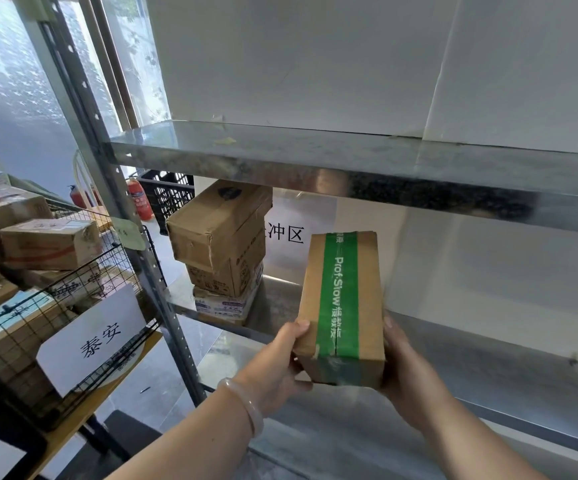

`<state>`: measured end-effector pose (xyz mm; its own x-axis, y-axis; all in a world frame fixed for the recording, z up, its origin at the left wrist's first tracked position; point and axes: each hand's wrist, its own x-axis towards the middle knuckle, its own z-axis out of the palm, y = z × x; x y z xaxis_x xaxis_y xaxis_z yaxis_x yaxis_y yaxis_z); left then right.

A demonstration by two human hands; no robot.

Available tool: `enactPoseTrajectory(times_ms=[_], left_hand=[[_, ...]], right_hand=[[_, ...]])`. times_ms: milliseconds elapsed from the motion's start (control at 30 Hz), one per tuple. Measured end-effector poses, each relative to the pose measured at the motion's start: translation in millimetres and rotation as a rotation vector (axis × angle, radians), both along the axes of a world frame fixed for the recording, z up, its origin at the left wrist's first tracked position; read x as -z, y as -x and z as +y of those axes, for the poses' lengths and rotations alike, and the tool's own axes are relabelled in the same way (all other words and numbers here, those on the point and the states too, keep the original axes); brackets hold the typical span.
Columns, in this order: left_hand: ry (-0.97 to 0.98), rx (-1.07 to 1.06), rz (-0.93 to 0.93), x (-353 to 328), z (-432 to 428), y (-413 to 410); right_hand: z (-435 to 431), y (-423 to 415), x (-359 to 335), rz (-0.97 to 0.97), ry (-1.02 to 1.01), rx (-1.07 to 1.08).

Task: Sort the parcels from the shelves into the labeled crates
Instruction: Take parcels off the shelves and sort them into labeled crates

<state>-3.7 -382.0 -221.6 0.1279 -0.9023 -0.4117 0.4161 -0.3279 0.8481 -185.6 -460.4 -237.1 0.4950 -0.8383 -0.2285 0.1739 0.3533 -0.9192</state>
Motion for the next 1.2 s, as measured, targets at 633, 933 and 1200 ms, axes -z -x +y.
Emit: enactPoseTrajectory(times_ms=[633,933,1200], left_hand=[[0.120,-0.020,-0.236,-15,35,-30],[0.026,-0.281,-0.227,9,114,-71],[0.100,-0.665,-0.165,-11,205,-147]], right_hand=[[28,-1,-25,0.569,0.774,0.077],[63,-69,-7,0.501,0.796,-0.182],[101,-175,-37,0.295,0.772,-0.479]])
